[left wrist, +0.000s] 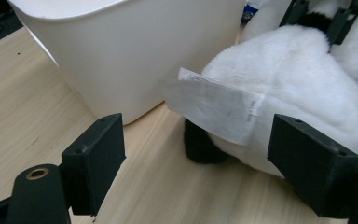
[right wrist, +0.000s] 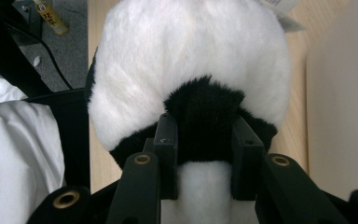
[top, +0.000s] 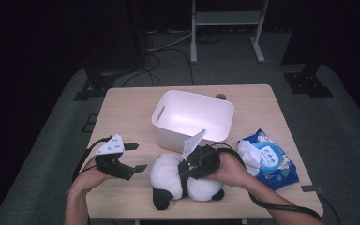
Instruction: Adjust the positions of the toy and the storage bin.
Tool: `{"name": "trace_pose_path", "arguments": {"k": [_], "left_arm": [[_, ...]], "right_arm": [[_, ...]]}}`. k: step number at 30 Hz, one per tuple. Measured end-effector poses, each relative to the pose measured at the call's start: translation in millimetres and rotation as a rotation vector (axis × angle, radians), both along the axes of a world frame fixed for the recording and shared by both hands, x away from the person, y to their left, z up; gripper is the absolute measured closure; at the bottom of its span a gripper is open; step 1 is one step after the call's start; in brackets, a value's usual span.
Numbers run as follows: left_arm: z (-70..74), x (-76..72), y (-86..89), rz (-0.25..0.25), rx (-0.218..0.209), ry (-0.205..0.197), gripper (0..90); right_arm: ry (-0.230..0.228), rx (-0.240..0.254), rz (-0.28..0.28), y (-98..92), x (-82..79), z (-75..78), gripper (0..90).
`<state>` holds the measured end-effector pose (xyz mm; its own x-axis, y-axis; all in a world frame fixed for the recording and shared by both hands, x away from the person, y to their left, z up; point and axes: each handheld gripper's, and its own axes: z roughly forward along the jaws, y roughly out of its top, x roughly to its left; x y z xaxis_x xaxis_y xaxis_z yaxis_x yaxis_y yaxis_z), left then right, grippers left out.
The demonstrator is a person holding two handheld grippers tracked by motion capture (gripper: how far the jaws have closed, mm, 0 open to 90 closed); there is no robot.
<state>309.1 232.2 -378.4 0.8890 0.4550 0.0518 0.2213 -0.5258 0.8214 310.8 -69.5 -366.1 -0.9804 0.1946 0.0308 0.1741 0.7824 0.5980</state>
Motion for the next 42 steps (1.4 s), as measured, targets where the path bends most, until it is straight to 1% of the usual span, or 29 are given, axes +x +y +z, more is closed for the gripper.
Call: {"name": "trace_pose_path", "arguments": {"k": [3, 8, 9, 13, 16, 18, 22, 26, 27, 29, 32, 34, 37, 39, 40, 42], "left_arm": [[0.0, 0.0, 1.5, 0.009, -0.004, 0.001, 17.6], [0.1, -0.3, 1.8, 0.01, -0.009, -0.001, 16.6], [0.1, -0.2, 2.0, 0.01, -0.008, -0.001, 16.6], [0.2, -0.2, 3.6, 0.011, -0.01, -0.001, 16.6], [0.1, 0.0, 5.2, 0.017, -0.016, -0.005, 16.6], [-0.1, 0.1, 5.9, 0.019, -0.014, -0.003, 16.6], [-1.4, 0.5, 6.2, 0.017, -0.014, 0.002, 16.6], [-1.9, 0.9, 7.6, 0.026, -0.014, 0.003, 16.6], [-2.2, 0.9, 7.8, 0.028, -0.014, 0.003, 16.6], [-3.1, 1.3, 8.5, 0.03, -0.015, 0.008, 16.6], [-4.8, 2.0, 8.8, 0.033, -0.014, 0.015, 16.6], [-5.3, 2.2, 9.0, 0.031, -0.011, 0.018, 16.6], [-4.8, 2.3, 10.8, 0.036, -0.02, 0.016, 16.6], [-4.1, 1.9, 12.2, 0.038, -0.021, 0.012, 16.6], [-4.2, 1.7, 12.4, 0.042, -0.029, 0.014, 16.6], [-4.0, 1.9, 13.5, 0.042, -0.027, 0.013, 16.6]], "right_arm": [[0.005, -0.008, 0.011, 0.7, -1.6, 7.1, 68.5], [0.018, 0.026, 0.015, -1.7, -4.3, 19.6, 69.0], [0.015, 0.031, 0.015, -2.0, -5.3, 22.7, 69.2], [-0.002, 0.022, 0.023, -2.5, -9.3, 36.3, 69.3], [-0.004, 0.034, 0.015, -5.3, -9.9, 46.5, 69.3], [-0.008, 0.056, 0.006, -7.9, -10.4, 53.0, 69.4], [-0.03, 0.065, 0.005, -11.2, -12.8, 67.3, 69.7], [-0.049, 0.073, -0.008, -13.8, -14.6, 80.1, 70.4], [-0.055, 0.074, -0.004, -14.5, -14.6, 82.9, 70.6], [-0.057, 0.083, -0.013, -15.8, -15.3, 88.7, 70.8], [-0.064, 0.096, -0.016, -17.0, -14.4, 96.0, 71.5], [-0.064, 0.098, -0.028, -17.7, -13.4, 100.8, 71.7], [-0.068, 0.099, -0.031, -19.0, -10.8, 108.5, 72.1], [-0.08, 0.096, -0.038, -19.0, -10.0, 115.0, 72.1], [-0.085, 0.096, -0.039, -19.2, -9.5, 118.5, 72.1], [-0.09, 0.099, -0.045, -19.6, -8.6, 125.4, 72.3]]}}
